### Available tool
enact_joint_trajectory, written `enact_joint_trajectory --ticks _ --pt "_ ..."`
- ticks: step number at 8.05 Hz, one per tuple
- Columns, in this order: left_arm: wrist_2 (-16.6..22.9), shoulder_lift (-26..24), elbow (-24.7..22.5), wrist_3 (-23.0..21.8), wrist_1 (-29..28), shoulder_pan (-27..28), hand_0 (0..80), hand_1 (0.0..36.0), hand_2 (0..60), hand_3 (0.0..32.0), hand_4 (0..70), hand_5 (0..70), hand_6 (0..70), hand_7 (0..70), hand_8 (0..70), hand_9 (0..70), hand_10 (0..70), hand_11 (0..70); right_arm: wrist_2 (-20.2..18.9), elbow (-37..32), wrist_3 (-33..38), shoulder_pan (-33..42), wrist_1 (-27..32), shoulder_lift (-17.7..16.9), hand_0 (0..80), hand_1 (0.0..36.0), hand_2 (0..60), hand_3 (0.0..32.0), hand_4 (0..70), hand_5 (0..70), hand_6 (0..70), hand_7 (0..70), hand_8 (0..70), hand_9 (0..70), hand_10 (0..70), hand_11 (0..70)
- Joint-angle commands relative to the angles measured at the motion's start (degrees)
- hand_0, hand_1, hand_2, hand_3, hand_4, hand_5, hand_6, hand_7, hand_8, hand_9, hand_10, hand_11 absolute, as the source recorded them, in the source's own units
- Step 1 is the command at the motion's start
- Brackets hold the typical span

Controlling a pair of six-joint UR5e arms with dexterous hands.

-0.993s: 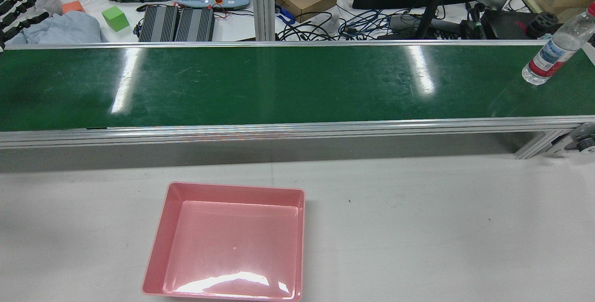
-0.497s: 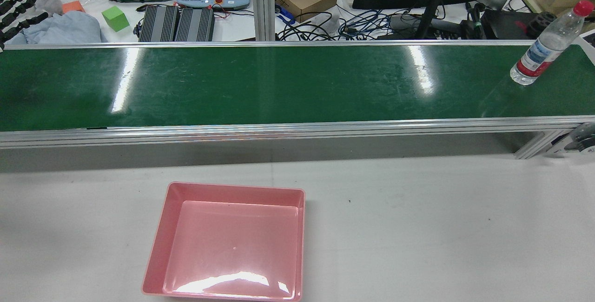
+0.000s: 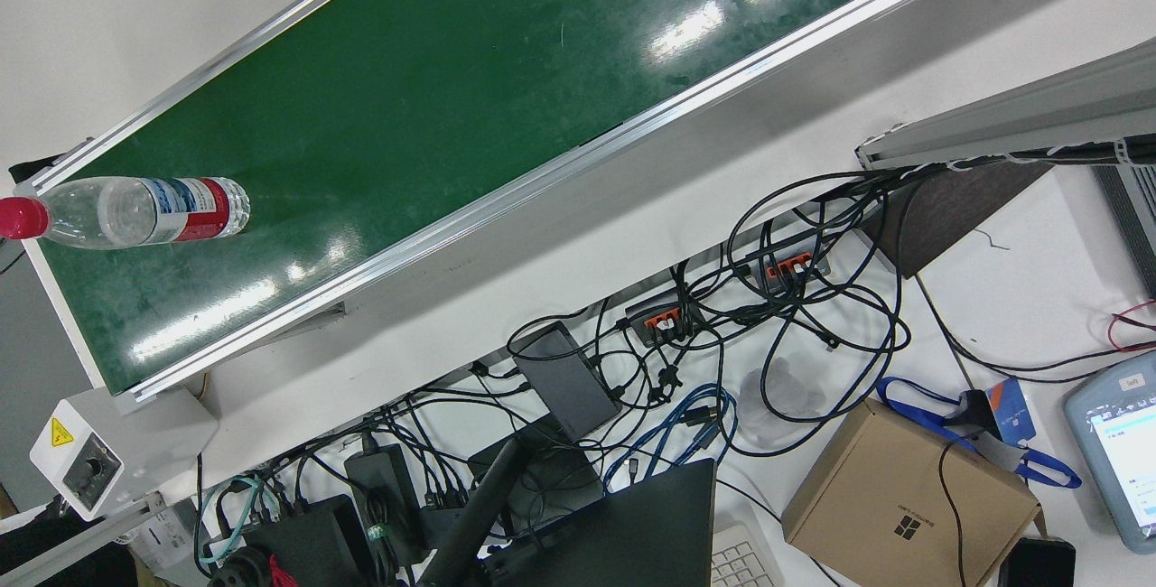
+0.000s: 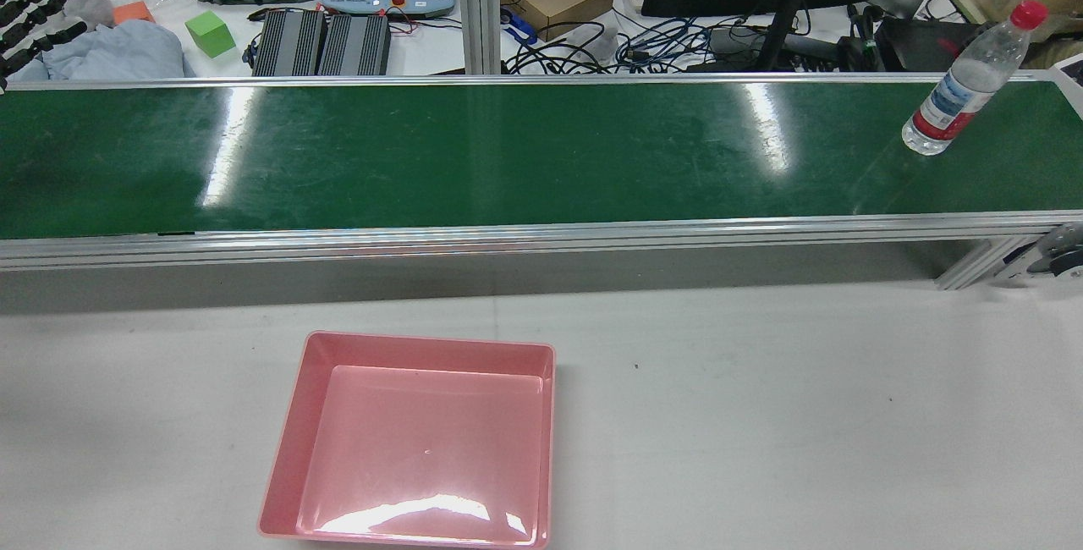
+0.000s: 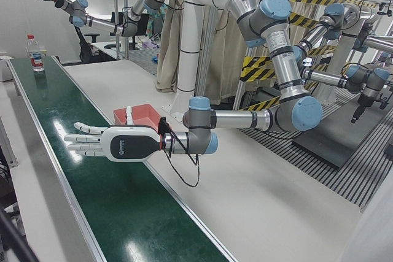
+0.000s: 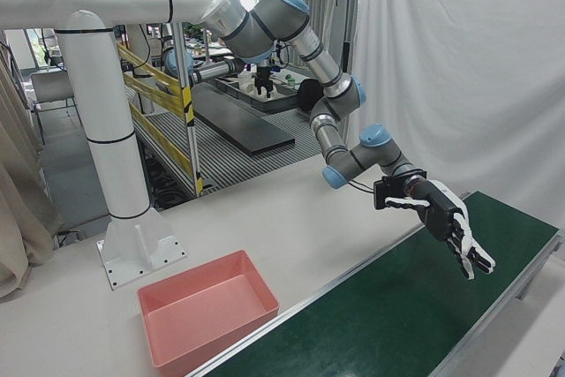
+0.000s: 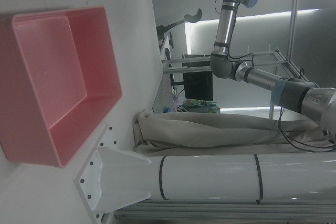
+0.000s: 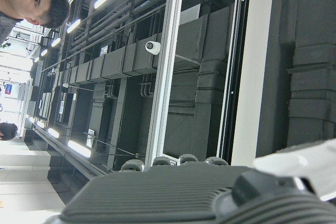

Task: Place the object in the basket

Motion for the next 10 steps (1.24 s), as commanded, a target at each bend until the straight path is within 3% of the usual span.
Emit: enact_joint_trajectory --ticks 1,10 --pt "0.00 0.00 0.00 -0.14 0.00 -0.13 49.8 10.8 0.0 0.0 15.0 19.5 4.7 2.2 3.4 2.3 6.9 11.3 0.00 0.04 0.00 0.00 0.00 0.00 0.0 0.0 0.0 0.0 0.0 0.0 0.0 0.0 0.0 0.0 0.0 0.0" --pt "0.00 0.00 -0.09 -0.23 0.00 -0.13 49.8 10.5 0.0 0.0 13.5 19.2 3.8 1.6 2.1 1.4 6.7 11.0 0.00 0.04 0.00 0.00 0.00 0.00 0.0 0.0 0.0 0.0 0.0 0.0 0.0 0.0 0.0 0.0 0.0 0.0"
